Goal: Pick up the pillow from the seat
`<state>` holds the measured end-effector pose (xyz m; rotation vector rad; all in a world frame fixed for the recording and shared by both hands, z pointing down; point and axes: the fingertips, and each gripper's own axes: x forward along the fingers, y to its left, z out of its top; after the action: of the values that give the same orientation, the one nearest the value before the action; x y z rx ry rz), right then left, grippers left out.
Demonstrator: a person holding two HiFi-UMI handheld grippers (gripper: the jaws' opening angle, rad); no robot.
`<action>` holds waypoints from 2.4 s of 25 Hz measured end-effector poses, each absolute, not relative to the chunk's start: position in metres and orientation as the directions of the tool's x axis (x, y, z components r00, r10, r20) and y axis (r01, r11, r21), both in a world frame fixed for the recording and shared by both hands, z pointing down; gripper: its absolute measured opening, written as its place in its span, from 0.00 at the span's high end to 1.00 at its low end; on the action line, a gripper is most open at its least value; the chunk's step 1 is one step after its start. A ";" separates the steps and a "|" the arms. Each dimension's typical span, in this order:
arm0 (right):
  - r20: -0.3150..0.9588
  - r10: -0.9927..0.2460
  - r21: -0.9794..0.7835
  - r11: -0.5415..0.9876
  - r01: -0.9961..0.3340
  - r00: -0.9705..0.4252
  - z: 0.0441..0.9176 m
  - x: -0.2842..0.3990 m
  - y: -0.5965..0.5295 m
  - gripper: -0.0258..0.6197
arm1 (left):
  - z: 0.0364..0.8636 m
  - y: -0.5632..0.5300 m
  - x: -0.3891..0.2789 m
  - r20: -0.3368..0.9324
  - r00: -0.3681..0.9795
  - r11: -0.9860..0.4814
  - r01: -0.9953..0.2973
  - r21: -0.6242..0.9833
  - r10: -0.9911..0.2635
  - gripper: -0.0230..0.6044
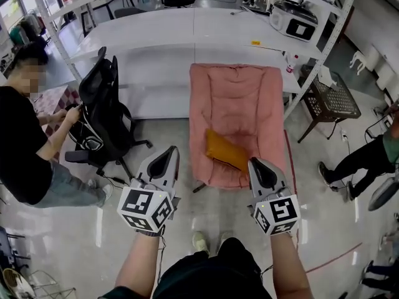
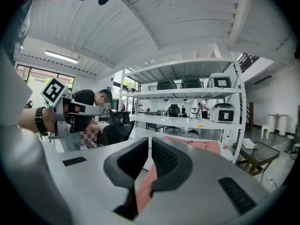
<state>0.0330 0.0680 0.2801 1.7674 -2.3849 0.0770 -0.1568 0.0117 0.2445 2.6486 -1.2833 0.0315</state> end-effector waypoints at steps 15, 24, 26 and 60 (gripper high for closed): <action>0.377 -0.864 0.055 0.380 -0.923 -0.334 0.418 0.032 -0.023 0.95 | 0.323 -0.064 -0.135 0.180 0.606 -0.580 -0.795 0.179 -0.775 0.95; 0.534 -0.749 0.050 0.492 -0.869 -0.393 0.527 0.039 -0.093 0.86 | 0.387 -0.123 -0.111 0.238 0.570 -0.536 -0.821 0.195 -0.786 0.95; 0.570 -0.717 0.057 0.522 -0.851 -0.402 0.553 0.037 -0.105 0.84 | 0.403 -0.134 -0.109 0.255 0.561 -0.527 -0.828 0.194 -0.788 0.95; 0.803 -0.548 0.315 0.723 -0.614 -0.233 0.808 0.001 -0.167 0.57 | 0.577 -0.198 -0.128 0.431 0.478 -0.386 -0.877 0.287 -0.766 0.95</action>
<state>0.0006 -0.1675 0.8084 0.8975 -1.9001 0.0809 -0.1284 -0.1977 0.5771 2.2533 -1.3605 0.3124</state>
